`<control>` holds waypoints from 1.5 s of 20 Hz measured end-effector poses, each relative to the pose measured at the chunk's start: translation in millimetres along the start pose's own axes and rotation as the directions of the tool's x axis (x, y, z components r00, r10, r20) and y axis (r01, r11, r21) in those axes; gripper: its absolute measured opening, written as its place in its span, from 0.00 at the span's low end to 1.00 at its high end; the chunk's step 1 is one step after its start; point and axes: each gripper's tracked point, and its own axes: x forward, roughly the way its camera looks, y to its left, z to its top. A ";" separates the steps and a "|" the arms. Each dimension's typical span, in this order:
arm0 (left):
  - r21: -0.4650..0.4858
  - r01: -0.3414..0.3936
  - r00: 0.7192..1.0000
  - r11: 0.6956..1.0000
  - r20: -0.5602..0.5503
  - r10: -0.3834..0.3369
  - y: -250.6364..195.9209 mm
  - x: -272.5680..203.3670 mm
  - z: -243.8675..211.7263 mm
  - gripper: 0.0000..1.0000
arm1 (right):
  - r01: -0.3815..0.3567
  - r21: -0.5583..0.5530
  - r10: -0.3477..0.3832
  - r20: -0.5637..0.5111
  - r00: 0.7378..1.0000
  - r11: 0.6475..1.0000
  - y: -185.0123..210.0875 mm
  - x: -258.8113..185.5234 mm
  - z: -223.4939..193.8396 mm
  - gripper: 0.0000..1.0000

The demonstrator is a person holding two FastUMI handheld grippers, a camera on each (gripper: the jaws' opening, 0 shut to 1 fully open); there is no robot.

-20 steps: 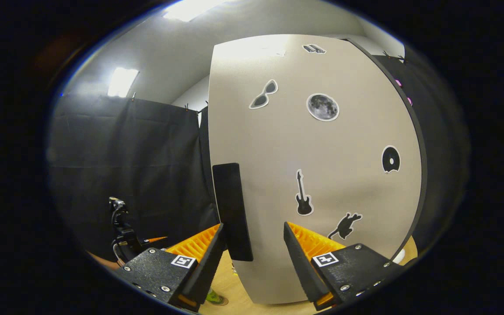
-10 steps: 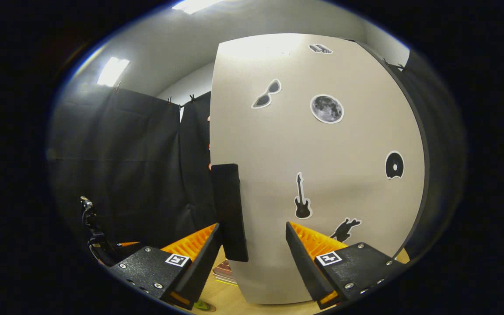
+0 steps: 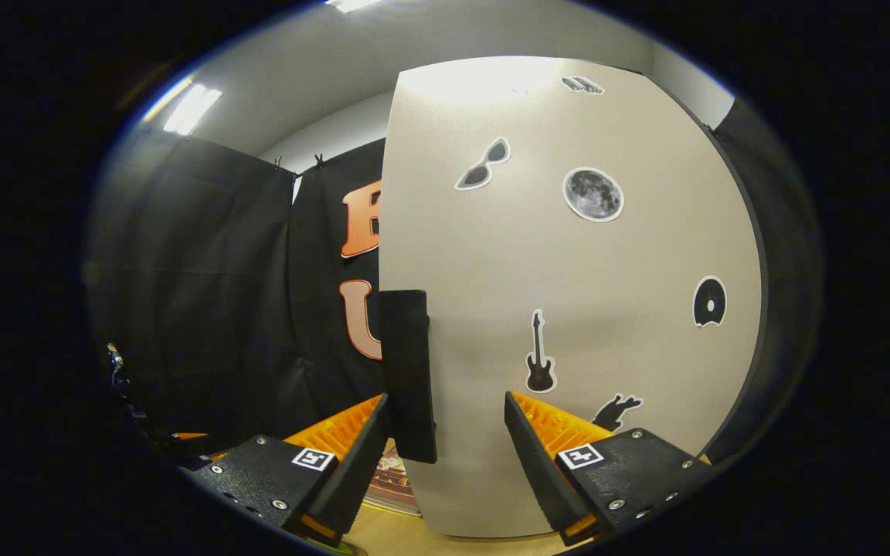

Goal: Open the cabinet door with the right hand, grasp the bottle in the cabinet with the left hand and place it on the coaster, then close the cabinet door with the right hand.

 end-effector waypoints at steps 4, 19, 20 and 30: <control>0.010 0.017 1.000 1.000 0.008 -0.018 -4.9 1.1 9.7 0.92 | 0.039 -0.017 -0.039 -0.005 0.999 0.999 -0.1 3.7 -0.5 0.90; 0.055 0.263 0.950 0.963 0.161 -0.269 -130.1 -34.4 121.9 0.92 | 0.146 -0.106 -0.142 0.042 0.989 0.984 -58.3 -83.5 30.8 0.90; 0.054 0.278 0.943 0.959 0.174 -0.283 -140.8 -41.0 131.4 0.92 | 0.157 -0.110 -0.153 0.045 0.987 0.981 -68.3 -96.7 34.6 0.90; 0.058 0.434 0.858 0.899 0.280 -0.431 -263.8 -117.3 220.9 0.92 | 0.312 -0.119 -0.304 0.080 0.949 0.943 -158.0 -225.4 69.3 0.92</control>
